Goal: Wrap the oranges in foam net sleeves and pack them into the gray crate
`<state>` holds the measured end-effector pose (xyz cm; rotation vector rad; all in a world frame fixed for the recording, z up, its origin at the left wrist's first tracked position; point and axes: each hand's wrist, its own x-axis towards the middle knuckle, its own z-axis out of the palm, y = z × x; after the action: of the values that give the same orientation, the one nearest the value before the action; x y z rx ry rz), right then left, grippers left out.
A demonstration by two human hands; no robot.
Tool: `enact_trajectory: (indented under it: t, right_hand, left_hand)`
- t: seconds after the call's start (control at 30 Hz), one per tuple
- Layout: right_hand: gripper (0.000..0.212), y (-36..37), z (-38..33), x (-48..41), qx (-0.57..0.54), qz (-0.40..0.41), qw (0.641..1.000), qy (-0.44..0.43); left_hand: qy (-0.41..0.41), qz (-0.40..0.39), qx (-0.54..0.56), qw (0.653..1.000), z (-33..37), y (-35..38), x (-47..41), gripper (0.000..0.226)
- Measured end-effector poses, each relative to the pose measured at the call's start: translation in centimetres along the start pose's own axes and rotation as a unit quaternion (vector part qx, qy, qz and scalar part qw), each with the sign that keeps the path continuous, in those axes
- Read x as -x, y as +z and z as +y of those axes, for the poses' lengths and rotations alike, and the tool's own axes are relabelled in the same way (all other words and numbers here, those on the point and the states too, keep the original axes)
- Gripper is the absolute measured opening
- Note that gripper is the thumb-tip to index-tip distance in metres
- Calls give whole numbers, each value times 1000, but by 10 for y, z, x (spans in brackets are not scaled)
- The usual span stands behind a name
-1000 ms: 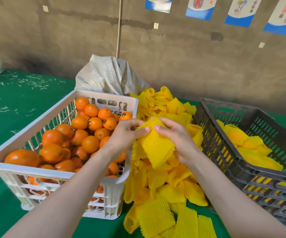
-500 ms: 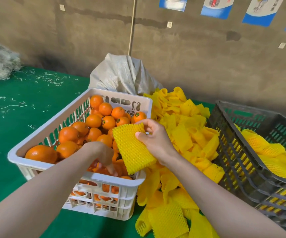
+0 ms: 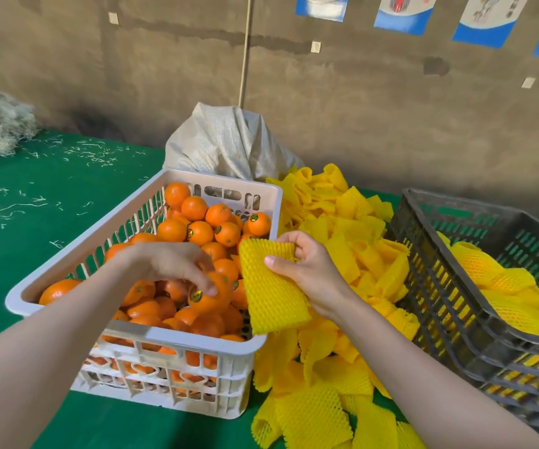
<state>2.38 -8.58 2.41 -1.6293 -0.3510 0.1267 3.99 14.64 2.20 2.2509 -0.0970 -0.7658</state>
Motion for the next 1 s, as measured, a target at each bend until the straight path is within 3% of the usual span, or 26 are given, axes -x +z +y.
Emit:
enact_trajectory:
  t: [0.1,0.17,0.23,0.3,0.4,0.5,0.67,0.73,0.83,0.9,1.0]
  right_hand:
    - [23,-10,-2,6,-39,-7,999,10]
    - [23,-17,-4,13,-59,-14,998,-4]
    - [22,-25,-7,21,-86,-28,996,-6]
    - [19,-32,-8,31,-104,-50,993,10]
    - [16,-42,-11,45,-81,-75,994,22]
    - [15,-51,-11,55,-66,-45,997,13]
    - [15,-67,-8,64,-38,58,997,-18]
    - [18,-73,-11,68,55,84,993,-70]
    - [13,-79,-8,76,228,165,946,-159]
    - [4,-82,-5,81,285,207,908,-225]
    - [10,-87,-2,84,346,235,853,-313]
  left_hand:
    - [106,43,227,967,18,2,10,76]
    - [148,41,340,928,35,17,12,60]
    - [172,48,414,892,55,36,12,47]
    - [182,61,474,859,73,54,10,53]
    - [162,66,550,817,98,77,7,40]
    - [153,69,596,786,114,95,3,44]
    - [188,75,616,761,133,119,-4,48]
    - [202,77,614,759,137,126,-7,55]
    - [190,68,615,762,142,135,-11,56]
    - [172,71,611,770,145,142,-14,52]
    - [176,80,588,786,149,154,-17,40]
